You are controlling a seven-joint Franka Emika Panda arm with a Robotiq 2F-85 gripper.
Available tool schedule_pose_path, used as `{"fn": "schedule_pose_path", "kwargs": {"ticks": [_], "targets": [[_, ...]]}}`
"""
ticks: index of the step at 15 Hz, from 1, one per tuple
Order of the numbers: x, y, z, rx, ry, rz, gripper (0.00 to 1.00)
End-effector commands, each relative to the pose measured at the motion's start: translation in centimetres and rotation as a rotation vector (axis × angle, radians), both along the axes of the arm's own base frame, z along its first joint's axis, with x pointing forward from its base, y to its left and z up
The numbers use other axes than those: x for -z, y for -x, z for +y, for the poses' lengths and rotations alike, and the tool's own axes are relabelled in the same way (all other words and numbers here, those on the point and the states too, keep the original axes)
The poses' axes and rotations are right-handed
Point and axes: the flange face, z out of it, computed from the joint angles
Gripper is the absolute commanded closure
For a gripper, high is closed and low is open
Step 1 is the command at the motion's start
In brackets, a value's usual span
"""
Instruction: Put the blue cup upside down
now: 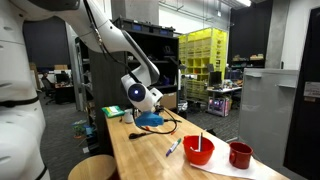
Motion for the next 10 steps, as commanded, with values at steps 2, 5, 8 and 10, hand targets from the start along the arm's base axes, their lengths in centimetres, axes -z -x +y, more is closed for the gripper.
{"fn": "schedule_pose_path", "kwargs": {"ticks": [2, 5, 8, 10], "targets": [[0.32, -0.02, 0.04, -0.001, -0.004, 0.006, 0.23], [0.67, -0.07, 0.00, 0.000, -0.008, 0.013, 0.23], [0.66, -0.08, 0.01, 0.000, -0.008, 0.013, 0.23], [0.42, -0.05, -0.28, 0.008, -0.013, 0.003, 0.48]]}}
